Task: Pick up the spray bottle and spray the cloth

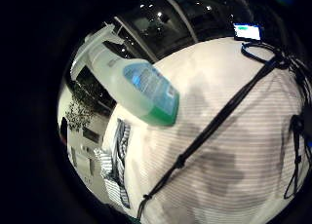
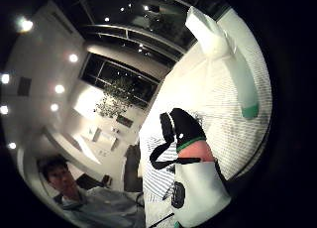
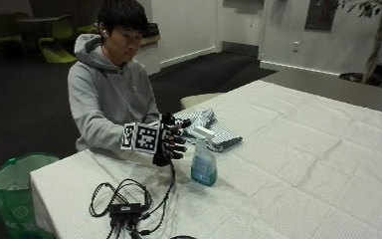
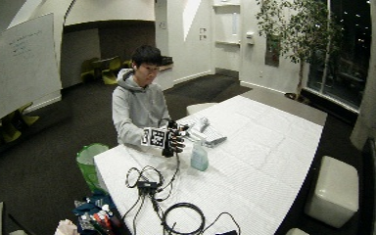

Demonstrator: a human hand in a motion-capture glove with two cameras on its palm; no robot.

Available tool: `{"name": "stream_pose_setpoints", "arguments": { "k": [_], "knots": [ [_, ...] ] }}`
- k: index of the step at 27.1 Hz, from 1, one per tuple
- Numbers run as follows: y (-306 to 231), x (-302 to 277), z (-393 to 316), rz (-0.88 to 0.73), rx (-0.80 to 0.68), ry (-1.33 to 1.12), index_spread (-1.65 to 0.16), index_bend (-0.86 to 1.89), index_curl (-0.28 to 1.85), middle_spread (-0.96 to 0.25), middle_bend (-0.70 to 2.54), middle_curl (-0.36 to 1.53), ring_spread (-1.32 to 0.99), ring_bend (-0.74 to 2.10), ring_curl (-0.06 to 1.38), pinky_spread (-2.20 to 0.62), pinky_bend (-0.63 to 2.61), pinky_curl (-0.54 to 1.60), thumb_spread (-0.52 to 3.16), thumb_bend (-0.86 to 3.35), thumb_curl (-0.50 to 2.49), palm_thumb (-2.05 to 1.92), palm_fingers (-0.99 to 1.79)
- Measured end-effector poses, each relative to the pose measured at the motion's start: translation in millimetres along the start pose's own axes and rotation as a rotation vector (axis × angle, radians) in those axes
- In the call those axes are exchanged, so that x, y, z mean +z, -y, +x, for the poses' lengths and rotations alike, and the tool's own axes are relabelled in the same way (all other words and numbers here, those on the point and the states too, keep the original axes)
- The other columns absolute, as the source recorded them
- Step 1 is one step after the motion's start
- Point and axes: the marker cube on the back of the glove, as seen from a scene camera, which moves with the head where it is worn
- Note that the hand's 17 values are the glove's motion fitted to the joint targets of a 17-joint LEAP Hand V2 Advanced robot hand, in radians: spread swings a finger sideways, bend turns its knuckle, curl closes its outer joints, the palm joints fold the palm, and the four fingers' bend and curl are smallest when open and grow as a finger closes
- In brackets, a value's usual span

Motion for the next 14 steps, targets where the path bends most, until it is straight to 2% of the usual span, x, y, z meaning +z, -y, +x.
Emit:
{"name": "stream_pose_setpoints", "arguments": {
  "k": [8, 14],
  "knots": [
    [12.9, 15.2, 7.6, 0.006, 0.069, 0.045, -0.32, 0.09, 0.13, 0.0, 0.19, 0.33, 0.02, 0.36, 0.28, 0.21, 0.59, 0.36, 1.01, -0.03, 0.39, 0.7, -0.07],
    [21.7, 30.0, 17.3, 0.034, 0.172, 0.167, -0.32, 0.09, 0.13, 0.01, 0.21, 0.34, 0.02, 0.36, 0.28, 0.21, 0.58, 0.35, 1.0, -0.03, 0.39, 0.7, -0.05]
  ]
}}
